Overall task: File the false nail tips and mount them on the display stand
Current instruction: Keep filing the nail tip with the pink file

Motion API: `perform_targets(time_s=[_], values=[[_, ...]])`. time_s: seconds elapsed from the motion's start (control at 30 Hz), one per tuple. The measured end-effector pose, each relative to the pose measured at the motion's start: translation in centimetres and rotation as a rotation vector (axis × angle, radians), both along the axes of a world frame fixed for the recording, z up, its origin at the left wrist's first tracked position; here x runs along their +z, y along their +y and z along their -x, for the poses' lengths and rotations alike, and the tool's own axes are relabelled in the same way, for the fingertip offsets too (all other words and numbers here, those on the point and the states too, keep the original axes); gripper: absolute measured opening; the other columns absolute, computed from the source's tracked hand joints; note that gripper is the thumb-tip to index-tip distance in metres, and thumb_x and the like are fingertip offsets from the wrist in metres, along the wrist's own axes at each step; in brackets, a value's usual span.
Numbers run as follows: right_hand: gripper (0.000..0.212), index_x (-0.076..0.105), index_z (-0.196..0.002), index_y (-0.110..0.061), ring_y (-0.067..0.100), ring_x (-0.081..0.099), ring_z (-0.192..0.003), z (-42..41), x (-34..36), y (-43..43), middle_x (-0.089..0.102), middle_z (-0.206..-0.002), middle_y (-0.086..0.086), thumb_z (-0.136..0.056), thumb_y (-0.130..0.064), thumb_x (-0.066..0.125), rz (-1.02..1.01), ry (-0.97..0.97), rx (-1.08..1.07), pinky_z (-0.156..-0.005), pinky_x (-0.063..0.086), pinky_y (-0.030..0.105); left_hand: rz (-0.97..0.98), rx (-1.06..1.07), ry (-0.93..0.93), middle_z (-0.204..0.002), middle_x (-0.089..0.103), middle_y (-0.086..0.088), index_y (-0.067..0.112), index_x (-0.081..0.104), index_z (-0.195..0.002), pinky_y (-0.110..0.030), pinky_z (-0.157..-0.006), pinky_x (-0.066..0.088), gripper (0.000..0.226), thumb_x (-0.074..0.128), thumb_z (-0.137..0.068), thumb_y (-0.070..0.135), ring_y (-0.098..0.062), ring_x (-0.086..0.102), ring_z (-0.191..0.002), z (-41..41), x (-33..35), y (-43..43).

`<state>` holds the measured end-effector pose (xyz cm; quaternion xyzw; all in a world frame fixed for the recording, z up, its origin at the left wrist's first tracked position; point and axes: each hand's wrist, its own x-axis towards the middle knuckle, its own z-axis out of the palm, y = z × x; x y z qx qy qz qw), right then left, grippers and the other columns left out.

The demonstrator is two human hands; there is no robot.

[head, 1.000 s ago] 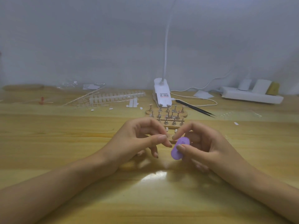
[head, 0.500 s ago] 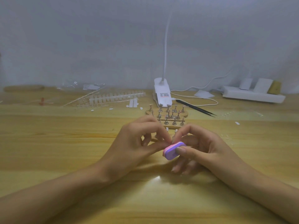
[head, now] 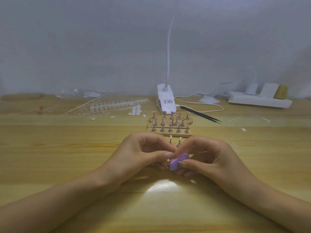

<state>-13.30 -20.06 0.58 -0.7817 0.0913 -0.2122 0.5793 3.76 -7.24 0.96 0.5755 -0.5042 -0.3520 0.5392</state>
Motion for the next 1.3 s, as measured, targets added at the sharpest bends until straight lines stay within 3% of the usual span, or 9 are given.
perform_targets(time_s=[0.2,0.43,0.57,0.67,0.77,1.0,1.1,1.17,1.3], values=[[0.008,0.072,-0.093,-0.015,0.028,0.075,-0.076,0.0,0.5,-0.1,0.075,-0.090,0.011,-0.087,-0.011,0.073,-0.101,0.001,0.042,-0.064,0.060,0.030,0.024,-0.002,0.053,-0.083,0.072,-0.007,0.010,0.074,-0.088,-0.023,-0.065,0.055,0.009,0.072,-0.083,0.017,-0.014,0.065,-0.066,-0.1,0.1,0.0],[0.018,0.068,-0.099,-0.021,0.021,0.072,-0.068,-0.1,1.0,-0.6,0.074,-0.090,0.015,-0.084,-0.016,0.074,-0.330,0.009,0.155,-0.056,0.055,0.023,0.228,0.032,-0.199,-0.085,0.061,0.000,0.015,0.069,-0.081,-0.020,-0.059,0.047,0.013,0.071,-0.086,0.027,-0.012,0.056,-0.060,0.3,0.2,-0.1],[0.016,0.067,-0.091,-0.020,0.020,0.070,-0.064,-0.2,0.9,-0.8,0.072,-0.093,0.016,-0.079,-0.016,0.078,-0.378,-0.019,0.126,-0.045,0.051,0.020,0.193,0.014,-0.047,-0.079,0.067,0.002,0.020,0.067,-0.077,-0.017,-0.056,0.043,0.011,0.071,-0.085,0.027,-0.010,0.049,-0.057,0.8,0.3,0.0],[0.015,0.067,-0.092,-0.019,0.017,0.070,-0.071,-0.2,0.9,-0.6,0.070,-0.098,0.014,-0.081,-0.016,0.076,-0.453,-0.031,0.125,-0.052,0.054,0.021,0.180,0.039,0.020,-0.075,0.066,0.003,0.022,0.067,-0.076,-0.016,-0.055,0.042,0.009,0.071,-0.083,0.025,-0.010,0.047,-0.055,1.0,0.2,-0.1],[0.014,0.067,-0.095,-0.019,0.015,0.070,-0.087,-0.3,0.9,-0.1,0.070,-0.102,0.010,-0.083,-0.017,0.072,-0.558,0.002,0.193,-0.064,0.058,0.023,0.252,0.082,-0.070,-0.076,0.065,0.005,0.019,0.069,-0.075,-0.021,-0.053,0.044,0.012,0.077,-0.078,0.028,-0.011,0.051,-0.057,0.8,0.1,-0.2],[0.032,0.066,-0.102,-0.018,0.018,0.072,-0.079,-0.4,0.8,0.2,0.072,-0.093,0.012,-0.074,-0.009,0.078,-0.506,0.032,0.112,-0.058,0.058,0.025,0.271,0.040,-0.226,-0.082,0.062,0.008,0.022,0.068,-0.074,-0.022,-0.051,0.042,0.013,0.077,-0.078,0.031,-0.015,0.053,-0.064,0.4,0.2,-0.1],[0.035,0.066,-0.102,-0.019,0.019,0.073,-0.078,-0.4,1.1,0.2,0.072,-0.092,0.011,-0.070,-0.014,0.080,-0.457,-0.066,0.019,-0.053,0.057,0.026,0.328,0.049,-0.298,-0.084,0.060,0.004,0.025,0.068,-0.074,-0.037,-0.054,0.043,0.012,0.075,-0.079,0.034,-0.016,0.053,-0.066,0.2,0.4,0.0],[0.032,0.067,-0.096,-0.019,0.019,0.073,-0.079,-0.3,1.2,0.3,0.073,-0.090,0.010,-0.067,-0.019,0.081,-0.461,-0.115,-0.030,-0.051,0.056,0.025,0.363,0.081,-0.359,-0.087,0.059,0.003,0.024,0.069,-0.077,-0.043,-0.056,0.046,0.011,0.073,-0.080,0.034,-0.015,0.053,-0.067,0.1,0.4,0.1],[0.022,0.066,-0.094,-0.013,0.025,0.074,-0.079,-0.4,0.9,1.0,0.074,-0.096,0.014,-0.078,-0.007,0.080,-0.361,-0.038,0.093,-0.055,0.057,0.027,0.390,0.085,-0.412,-0.091,0.057,0.003,0.022,0.068,-0.080,-0.045,-0.054,0.045,0.010,0.070,-0.082,0.031,-0.015,0.053,-0.067,0.3,0.4,0.1]])
